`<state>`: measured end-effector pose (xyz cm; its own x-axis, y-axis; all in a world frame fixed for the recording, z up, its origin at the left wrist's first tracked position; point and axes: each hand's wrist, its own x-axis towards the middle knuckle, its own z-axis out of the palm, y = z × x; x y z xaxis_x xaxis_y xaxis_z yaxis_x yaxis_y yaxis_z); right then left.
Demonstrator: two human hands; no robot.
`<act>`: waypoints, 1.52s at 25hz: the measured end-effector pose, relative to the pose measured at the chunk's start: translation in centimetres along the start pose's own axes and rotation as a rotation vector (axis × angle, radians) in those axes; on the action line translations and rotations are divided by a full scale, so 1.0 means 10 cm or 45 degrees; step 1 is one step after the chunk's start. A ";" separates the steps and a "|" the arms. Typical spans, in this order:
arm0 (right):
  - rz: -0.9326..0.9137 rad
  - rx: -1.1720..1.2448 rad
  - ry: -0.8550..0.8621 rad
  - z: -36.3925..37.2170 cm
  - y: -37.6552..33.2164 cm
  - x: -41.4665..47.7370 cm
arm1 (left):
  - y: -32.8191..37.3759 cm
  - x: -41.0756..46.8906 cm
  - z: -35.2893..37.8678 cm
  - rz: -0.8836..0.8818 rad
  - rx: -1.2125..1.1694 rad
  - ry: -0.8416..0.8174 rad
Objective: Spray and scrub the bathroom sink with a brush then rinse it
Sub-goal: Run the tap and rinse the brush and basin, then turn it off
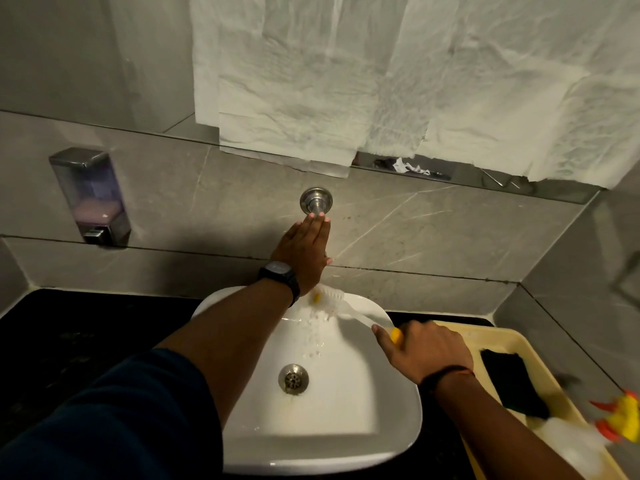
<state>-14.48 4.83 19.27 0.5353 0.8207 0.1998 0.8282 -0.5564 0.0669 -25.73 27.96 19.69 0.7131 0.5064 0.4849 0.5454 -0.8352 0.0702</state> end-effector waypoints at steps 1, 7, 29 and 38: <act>-0.042 -0.055 0.013 -0.01 0.03 -0.01 | -0.02 -0.01 0.00 0.005 0.015 -0.013; -0.099 -0.178 0.081 -0.01 0.13 -0.03 | -0.01 -0.02 -0.03 0.008 -0.009 -0.058; -0.276 -0.250 0.020 0.19 0.14 -0.04 | -0.03 -0.04 0.10 0.012 -0.024 -0.003; 0.183 0.051 -0.090 0.34 0.44 0.01 | 0.33 -0.03 0.01 0.206 -0.068 0.081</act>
<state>-10.27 2.90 16.23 0.6578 0.7409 0.1353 0.7475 -0.6642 0.0029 -24.08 25.03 19.69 0.7595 0.3513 0.5475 0.4006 -0.9157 0.0319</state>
